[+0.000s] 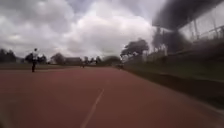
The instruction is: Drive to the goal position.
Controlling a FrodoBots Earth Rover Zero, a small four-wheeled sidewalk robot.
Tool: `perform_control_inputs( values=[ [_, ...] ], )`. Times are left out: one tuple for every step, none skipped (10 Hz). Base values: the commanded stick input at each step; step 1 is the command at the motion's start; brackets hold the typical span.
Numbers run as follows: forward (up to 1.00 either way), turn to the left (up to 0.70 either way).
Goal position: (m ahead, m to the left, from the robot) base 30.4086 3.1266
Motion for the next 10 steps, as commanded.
perform_control_inputs(
  values=[
    [0.85,-0.23],
    [0.85,-0.13],
    [0.85,0.01],
    [0.85,0.01],
    [0.85,0.01],
    [0.85,0.01],
    [0.85,0.01],
    [0.85,0.01],
    [0.85,0.01],
    [0.85,0.01]
  ],
)
